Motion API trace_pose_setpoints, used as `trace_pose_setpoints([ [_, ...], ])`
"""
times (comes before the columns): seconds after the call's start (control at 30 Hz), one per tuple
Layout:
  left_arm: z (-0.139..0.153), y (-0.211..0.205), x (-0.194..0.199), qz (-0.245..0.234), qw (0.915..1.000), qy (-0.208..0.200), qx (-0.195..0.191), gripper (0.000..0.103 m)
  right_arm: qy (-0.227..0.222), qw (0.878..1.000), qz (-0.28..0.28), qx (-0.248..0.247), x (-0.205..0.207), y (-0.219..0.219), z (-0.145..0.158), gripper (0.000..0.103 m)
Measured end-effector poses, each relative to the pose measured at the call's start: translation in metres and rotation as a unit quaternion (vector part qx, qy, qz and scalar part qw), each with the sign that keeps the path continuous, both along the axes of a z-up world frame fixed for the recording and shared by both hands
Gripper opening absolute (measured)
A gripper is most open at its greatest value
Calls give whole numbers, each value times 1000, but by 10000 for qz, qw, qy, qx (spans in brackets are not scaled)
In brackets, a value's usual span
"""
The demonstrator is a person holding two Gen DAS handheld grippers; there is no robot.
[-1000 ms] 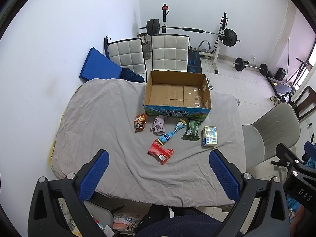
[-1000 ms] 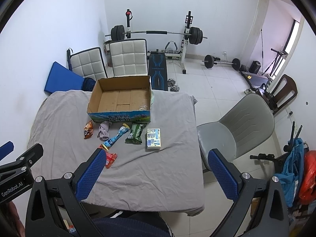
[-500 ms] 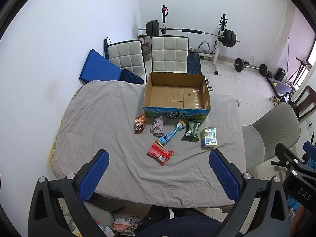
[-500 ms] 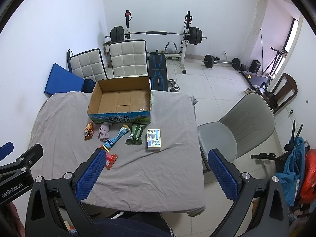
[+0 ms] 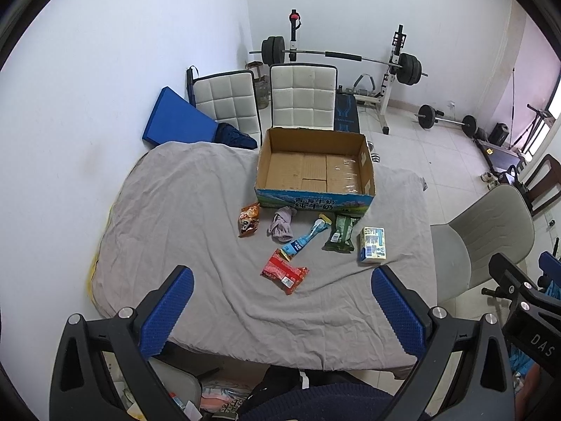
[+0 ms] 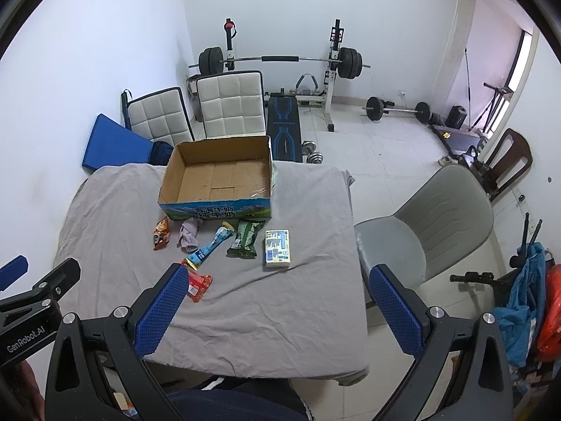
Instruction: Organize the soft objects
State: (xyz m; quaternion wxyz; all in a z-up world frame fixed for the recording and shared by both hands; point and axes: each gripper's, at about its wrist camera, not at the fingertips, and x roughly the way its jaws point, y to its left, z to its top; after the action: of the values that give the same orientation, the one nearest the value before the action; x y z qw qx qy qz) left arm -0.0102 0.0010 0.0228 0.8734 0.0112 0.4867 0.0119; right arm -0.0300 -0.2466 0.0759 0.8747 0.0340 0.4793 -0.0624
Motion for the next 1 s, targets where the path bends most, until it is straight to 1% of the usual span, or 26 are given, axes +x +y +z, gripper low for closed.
trace_pose_setpoints([
  [0.1,-10,2,10,89,10000,2,-11,103,95,9998,-21,156,8,-8,-17,103],
  [0.2,-28,14,31,336,9994,104,-75,103,257,9994,-84,207,32,-17,-42,103],
  [0.3,-61,30,54,630,9971,378,-219,103,542,9980,-120,310,62,-26,-78,103],
  [0.4,-100,45,77,854,9922,770,-485,103,959,9948,-131,316,101,-35,-130,103],
  [0.5,-148,59,98,1104,9811,1309,-898,103,1354,9903,-122,280,131,-40,-187,103],
  [0.53,-163,62,104,1179,9777,1429,-984,103,1552,9873,-116,303,145,-42,-212,103],
  [0.57,-181,64,110,1262,9760,1461,-1011,103,1691,9849,-105,350,155,-43,-231,103],
  [0.6,-196,64,113,1321,9747,1537,-945,103,1886,9814,-118,343,166,-44,-255,103],
  [0.63,-213,65,118,1371,9718,1691,-912,103,2052,9778,-154,391,174,-47,-274,103],
  [0.67,-236,68,124,1450,9668,1853,-995,103,2144,9756,-157,443,181,-49,-289,103],
  [0.73,-274,72,132,1607,9558,2183,-1138,103,2364,9706,-177,408,198,-51,-321,103],
  [0.77,-299,73,137,1660,9474,2421,-1273,101,2418,9693,-165,411,203,-51,-334,103],
  [0.8,-316,73,141,1698,9413,2562,-1397,96,2480,9677,-159,431,209,-51,-346,103],
  [0.83,-333,73,144,1767,9352,2721,-1417,90,2555,9658,-196,388,217,-52,-362,103],
  [0.87,-357,69,150,1796,9231,3007,-1588,87,2632,9637,-212,383,223,-52,-374,103],
  [0.9,-372,68,152,1853,9125,3181,-1784,82,2714,9612,-218,436,228,-53,-385,103],
  [0.93,-384,66,155,1916,9060,3268,-1888,78,2800,9584,-254,487,234,-54,-398,103],
  [0.97,-398,64,159,1961,8983,3372,-2024,78,2880,9559,-281,509,239,-55,-408,103],
  [1.0,-407,61,162,1986,8938,3454,-2056,78,2964,9532,-296,518,243,-55,-418,103],
])
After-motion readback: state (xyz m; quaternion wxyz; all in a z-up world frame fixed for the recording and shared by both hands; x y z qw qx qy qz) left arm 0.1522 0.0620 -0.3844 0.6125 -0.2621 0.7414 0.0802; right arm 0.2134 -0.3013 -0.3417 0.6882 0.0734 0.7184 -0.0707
